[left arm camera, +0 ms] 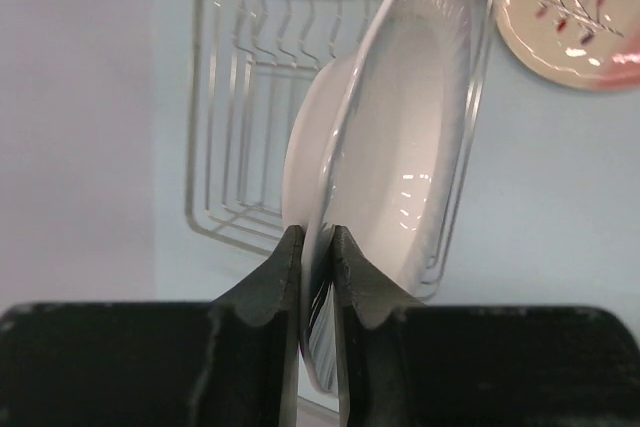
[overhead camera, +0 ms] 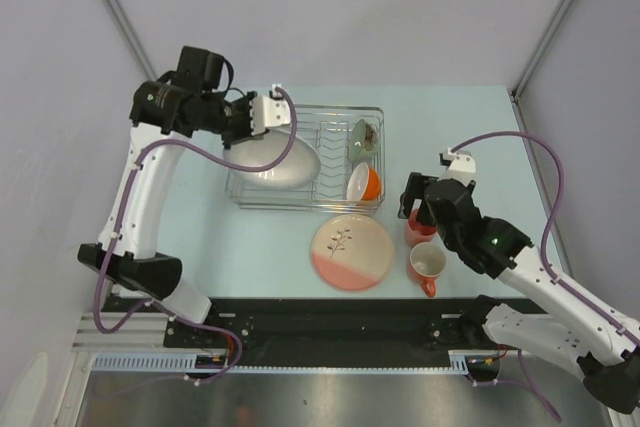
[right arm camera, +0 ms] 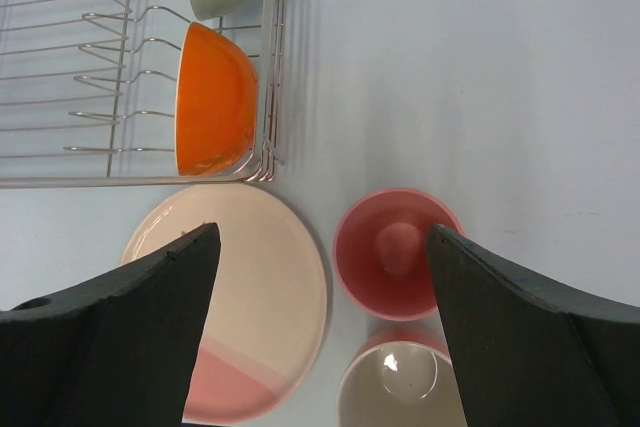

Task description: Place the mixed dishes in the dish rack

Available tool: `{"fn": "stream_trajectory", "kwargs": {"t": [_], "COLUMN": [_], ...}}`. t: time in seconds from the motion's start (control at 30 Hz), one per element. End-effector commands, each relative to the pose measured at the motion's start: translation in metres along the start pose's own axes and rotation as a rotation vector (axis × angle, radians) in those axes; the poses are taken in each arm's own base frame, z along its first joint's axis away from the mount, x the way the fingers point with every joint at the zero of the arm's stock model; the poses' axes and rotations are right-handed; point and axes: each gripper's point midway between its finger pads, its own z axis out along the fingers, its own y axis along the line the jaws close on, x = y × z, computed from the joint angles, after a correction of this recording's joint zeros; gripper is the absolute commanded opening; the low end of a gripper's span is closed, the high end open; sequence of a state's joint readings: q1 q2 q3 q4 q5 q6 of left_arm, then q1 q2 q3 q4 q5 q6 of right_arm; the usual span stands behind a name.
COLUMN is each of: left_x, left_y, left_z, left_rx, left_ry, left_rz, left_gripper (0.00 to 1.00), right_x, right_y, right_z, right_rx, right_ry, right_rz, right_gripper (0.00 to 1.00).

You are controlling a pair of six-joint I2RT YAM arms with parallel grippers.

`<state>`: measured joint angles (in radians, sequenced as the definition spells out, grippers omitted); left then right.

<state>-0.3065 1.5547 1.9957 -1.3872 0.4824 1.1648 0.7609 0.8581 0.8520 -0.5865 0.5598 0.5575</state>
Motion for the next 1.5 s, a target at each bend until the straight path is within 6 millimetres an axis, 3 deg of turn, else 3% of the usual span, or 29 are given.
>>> {"fn": "stream_trajectory", "kwargs": {"t": [0.0, 0.07, 0.17, 0.2, 0.37, 0.47, 0.5, 0.67, 1.2, 1.47], "left_x": [-0.048, -0.066, -0.078, -0.082, -0.089, -0.093, -0.098, -0.104, -0.091, -0.084], "left_y": [0.02, 0.041, 0.075, 0.092, 0.123, 0.149, 0.163, 0.193, 0.197, 0.204], "left_z": [-0.02, -0.026, -0.013, -0.006, 0.036, 0.048, 0.043, 0.041, 0.102, 0.119], "left_rx": [-0.032, -0.09, -0.181, -0.244, -0.349, -0.412, -0.471, -0.6, -0.559, -0.566], "left_ry": [-0.133, -0.183, -0.238, -0.267, -0.315, -0.338, -0.354, -0.371, -0.313, -0.28], "left_rz": [0.0, 0.015, -0.004, -0.004, 0.008, -0.037, -0.029, 0.025, 0.171, 0.227], "left_gripper": [0.0, 0.0, 0.0, 0.0, 0.0, 0.0, 0.0, 0.0, 0.0, 0.0], "right_x": [-0.006, -0.004, -0.003, 0.0, 0.006, 0.007, 0.009, 0.009, 0.009, 0.011], "right_y": [-0.006, -0.007, -0.007, -0.008, -0.007, -0.008, -0.008, -0.011, -0.012, -0.012], "right_z": [-0.005, -0.005, -0.005, -0.004, -0.003, -0.003, -0.002, -0.003, -0.002, -0.002], "right_rx": [0.007, 0.006, 0.004, 0.006, 0.002, 0.002, 0.005, 0.011, 0.019, 0.02], "right_ry": [-0.034, -0.032, -0.029, -0.026, -0.014, -0.009, -0.004, -0.006, -0.005, 0.001], "right_rz": [0.036, 0.04, 0.053, 0.058, 0.07, 0.069, 0.068, 0.057, 0.059, 0.06], "right_gripper": [0.88, 0.89, 0.88, 0.88, 0.87, 0.86, 0.87, 0.87, 0.86, 0.86]}}
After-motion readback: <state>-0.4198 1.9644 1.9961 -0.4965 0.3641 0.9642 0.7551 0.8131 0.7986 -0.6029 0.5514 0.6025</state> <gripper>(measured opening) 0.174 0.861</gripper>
